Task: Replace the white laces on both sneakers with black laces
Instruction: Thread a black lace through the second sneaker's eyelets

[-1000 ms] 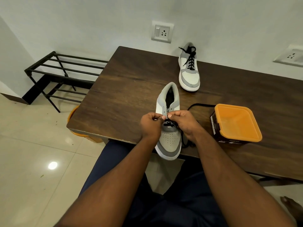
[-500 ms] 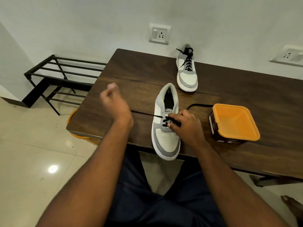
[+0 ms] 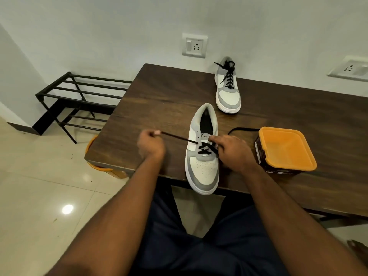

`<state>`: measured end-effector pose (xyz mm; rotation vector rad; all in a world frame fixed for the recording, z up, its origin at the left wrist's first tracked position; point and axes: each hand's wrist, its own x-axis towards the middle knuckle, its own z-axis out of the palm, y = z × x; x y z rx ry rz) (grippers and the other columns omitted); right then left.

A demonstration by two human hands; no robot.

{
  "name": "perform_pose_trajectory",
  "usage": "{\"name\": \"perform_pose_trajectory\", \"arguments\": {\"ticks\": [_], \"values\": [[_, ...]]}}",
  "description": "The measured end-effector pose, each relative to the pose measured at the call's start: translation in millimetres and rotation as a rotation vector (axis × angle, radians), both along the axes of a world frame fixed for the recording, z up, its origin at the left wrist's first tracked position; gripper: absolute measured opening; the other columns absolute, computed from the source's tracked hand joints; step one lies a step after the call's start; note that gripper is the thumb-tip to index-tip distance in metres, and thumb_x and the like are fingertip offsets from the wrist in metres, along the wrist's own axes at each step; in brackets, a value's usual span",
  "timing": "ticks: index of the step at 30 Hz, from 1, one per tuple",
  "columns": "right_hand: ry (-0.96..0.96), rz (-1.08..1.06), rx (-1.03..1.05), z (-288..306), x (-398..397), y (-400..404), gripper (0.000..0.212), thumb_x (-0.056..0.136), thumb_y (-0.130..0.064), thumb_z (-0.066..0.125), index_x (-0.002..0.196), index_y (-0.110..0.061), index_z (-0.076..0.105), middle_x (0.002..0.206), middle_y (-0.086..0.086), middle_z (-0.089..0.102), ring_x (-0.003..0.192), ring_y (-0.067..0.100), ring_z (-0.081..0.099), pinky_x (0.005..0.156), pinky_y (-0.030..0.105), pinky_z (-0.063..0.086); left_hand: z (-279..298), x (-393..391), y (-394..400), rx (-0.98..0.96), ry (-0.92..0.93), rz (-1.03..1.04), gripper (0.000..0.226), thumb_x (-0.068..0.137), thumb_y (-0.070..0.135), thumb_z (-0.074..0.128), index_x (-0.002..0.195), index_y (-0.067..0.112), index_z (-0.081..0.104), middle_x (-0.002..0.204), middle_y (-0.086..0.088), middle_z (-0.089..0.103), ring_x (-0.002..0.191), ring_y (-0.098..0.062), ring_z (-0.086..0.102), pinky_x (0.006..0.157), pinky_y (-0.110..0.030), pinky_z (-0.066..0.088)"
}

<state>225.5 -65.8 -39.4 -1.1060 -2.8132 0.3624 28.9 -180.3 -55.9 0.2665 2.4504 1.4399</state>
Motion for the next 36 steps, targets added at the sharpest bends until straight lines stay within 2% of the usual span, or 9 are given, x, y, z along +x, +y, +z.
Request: {"name": "perform_pose_trajectory", "arguments": {"ticks": [2,5,12,14,19,23,28,32,36], "values": [[0.051,0.0,-0.013,-3,-2,-1,0.04,0.096,-0.018,0.044,0.133,-0.029,0.056,0.123,-0.001,0.065,0.113,0.022,0.058,0.095,0.043,0.047,-1,-8,-10,-0.067,0.072,0.021,0.022,0.097,0.021,0.058,0.118,0.015,0.059,0.127,-0.006,0.054,0.106,-0.02,0.058,0.083,-0.033,0.044],[0.092,-0.008,-0.024,-5,-4,-4,0.037,0.095,-0.017,0.048,0.129,-0.025,0.059,0.121,0.001,0.066,0.11,0.023,0.06,0.093,0.043,0.049,2,19,-2,-0.058,0.293,-0.307,0.032,0.097,0.022,0.059,0.129,0.02,0.057,0.133,0.0,0.053,0.11,-0.016,0.057,0.084,-0.029,0.043],[0.11,-0.025,-0.044,0,-6,-5,0.033,0.095,-0.021,0.053,0.127,-0.025,0.062,0.121,-0.001,0.068,0.11,0.021,0.062,0.091,0.035,0.05,-12,48,19,-0.048,0.047,-0.639,0.009,0.09,0.025,0.067,0.082,0.022,0.067,0.083,0.002,0.071,0.08,-0.015,0.067,0.079,-0.036,0.056],[0.097,-0.039,-0.054,0,-5,-3,0.033,0.096,-0.023,0.053,0.128,-0.026,0.062,0.12,-0.002,0.068,0.107,0.019,0.062,0.089,0.032,0.049,-15,41,17,-0.022,0.004,-0.537,0.009,0.091,0.018,0.067,0.082,0.019,0.067,0.081,0.003,0.069,0.078,-0.014,0.065,0.073,-0.031,0.053],[0.068,-0.017,-0.106,3,-2,3,0.034,0.096,-0.019,0.051,0.129,-0.024,0.061,0.12,0.0,0.068,0.106,0.02,0.062,0.086,0.026,0.046,-33,-21,-6,0.154,-0.193,0.373,0.012,0.092,0.013,0.063,0.102,0.007,0.067,0.114,-0.012,0.063,0.099,-0.027,0.063,0.081,-0.028,0.048],[0.058,-0.004,-0.093,3,-4,4,0.037,0.097,-0.012,0.046,0.13,-0.021,0.061,0.12,0.003,0.069,0.105,0.022,0.063,0.089,0.029,0.048,-16,-1,-7,0.115,0.082,-0.029,0.026,0.092,0.014,0.065,0.118,0.018,0.064,0.124,0.003,0.05,0.107,-0.012,0.053,0.088,-0.022,0.04],[0.074,0.013,-0.089,1,-4,4,0.035,0.096,-0.013,0.049,0.126,-0.021,0.063,0.116,0.003,0.07,0.102,0.022,0.064,0.085,0.028,0.047,-9,40,15,0.062,0.033,-0.594,0.016,0.091,0.023,0.068,0.105,0.016,0.072,0.104,0.002,0.072,0.095,-0.012,0.067,0.086,-0.03,0.054],[0.07,0.025,-0.093,3,-2,5,0.034,0.095,-0.014,0.051,0.125,-0.024,0.064,0.116,0.0,0.07,0.102,0.02,0.063,0.085,0.028,0.047,-10,48,19,-0.025,0.149,-0.65,0.009,0.091,0.027,0.068,0.083,0.024,0.067,0.091,0.004,0.069,0.083,-0.012,0.065,0.079,-0.036,0.055],[0.038,0.021,-0.079,4,-3,7,0.037,0.095,-0.011,0.049,0.127,-0.025,0.062,0.119,0.0,0.069,0.104,0.021,0.063,0.088,0.032,0.05,-8,27,13,-0.176,0.262,-0.514,0.012,0.097,0.026,0.055,0.085,0.023,0.055,0.098,0.001,0.059,0.086,-0.021,0.06,0.075,-0.037,0.048]]}}
